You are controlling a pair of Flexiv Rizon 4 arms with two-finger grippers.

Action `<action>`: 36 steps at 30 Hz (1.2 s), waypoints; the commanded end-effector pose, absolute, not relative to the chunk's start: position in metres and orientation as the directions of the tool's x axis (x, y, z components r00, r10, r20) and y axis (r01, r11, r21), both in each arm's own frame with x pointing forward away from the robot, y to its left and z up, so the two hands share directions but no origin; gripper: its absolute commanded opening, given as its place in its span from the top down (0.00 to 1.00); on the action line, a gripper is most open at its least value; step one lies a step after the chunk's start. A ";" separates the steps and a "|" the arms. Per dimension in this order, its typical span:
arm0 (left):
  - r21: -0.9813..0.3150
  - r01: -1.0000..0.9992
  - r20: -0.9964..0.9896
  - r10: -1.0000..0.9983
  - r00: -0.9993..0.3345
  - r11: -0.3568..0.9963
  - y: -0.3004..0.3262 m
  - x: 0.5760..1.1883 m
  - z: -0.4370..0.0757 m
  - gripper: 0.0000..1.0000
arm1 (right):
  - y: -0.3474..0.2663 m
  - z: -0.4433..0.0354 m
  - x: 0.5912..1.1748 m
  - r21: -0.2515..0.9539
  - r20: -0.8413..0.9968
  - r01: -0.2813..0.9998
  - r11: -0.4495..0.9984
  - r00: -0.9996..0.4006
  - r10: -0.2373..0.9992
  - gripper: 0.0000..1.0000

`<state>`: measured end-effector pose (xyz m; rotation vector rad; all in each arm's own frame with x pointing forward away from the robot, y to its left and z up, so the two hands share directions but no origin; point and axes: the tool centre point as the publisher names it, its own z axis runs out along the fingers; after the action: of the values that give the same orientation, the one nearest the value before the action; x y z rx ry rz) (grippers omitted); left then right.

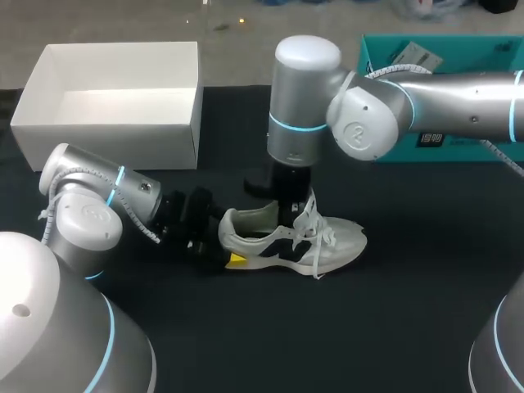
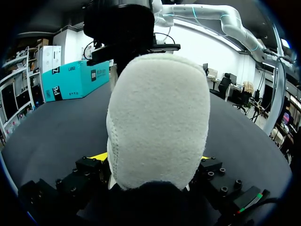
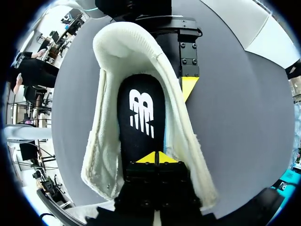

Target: Take the shoe out of the shoebox, open the shoe tongue, remove and reinsert the insole, then place the shoe into the shoebox

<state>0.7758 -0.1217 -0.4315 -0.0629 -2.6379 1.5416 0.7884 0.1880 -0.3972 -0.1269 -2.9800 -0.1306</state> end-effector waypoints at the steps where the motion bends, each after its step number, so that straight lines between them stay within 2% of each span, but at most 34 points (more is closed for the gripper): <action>1: -0.870 -0.008 0.053 0.078 -0.996 0.493 -0.120 0.775 -0.436 1.00 | 0.183 -0.385 0.784 0.091 0.141 0.089 0.992 -0.987 0.076 1.00; 13: -0.870 -0.008 0.053 0.078 -0.996 0.493 -0.120 0.775 -0.436 1.00 | 0.183 -0.376 0.787 0.139 0.112 0.095 0.986 -0.991 0.080 1.00; 18: -0.870 -0.008 0.053 0.078 -0.996 0.493 -0.120 0.775 -0.436 1.00 | 0.191 -0.388 0.785 0.150 0.122 0.090 0.985 -0.990 0.071 1.00; 28: -0.870 -0.008 0.053 0.078 -0.996 0.493 -0.120 0.775 -0.436 1.00 | 0.199 -0.408 0.783 0.129 0.123 0.083 0.988 -0.990 0.067 1.00; 36: -0.870 -0.008 0.053 0.078 -0.996 0.493 -0.120 0.775 -0.436 1.00 | 0.202 -0.412 0.795 0.100 0.054 0.089 0.991 -0.995 0.084 1.00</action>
<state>0.7761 -0.1215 -0.4317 -0.0616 -2.6386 1.5413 0.7939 0.1958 -0.4104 -0.1308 -3.0679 -0.1856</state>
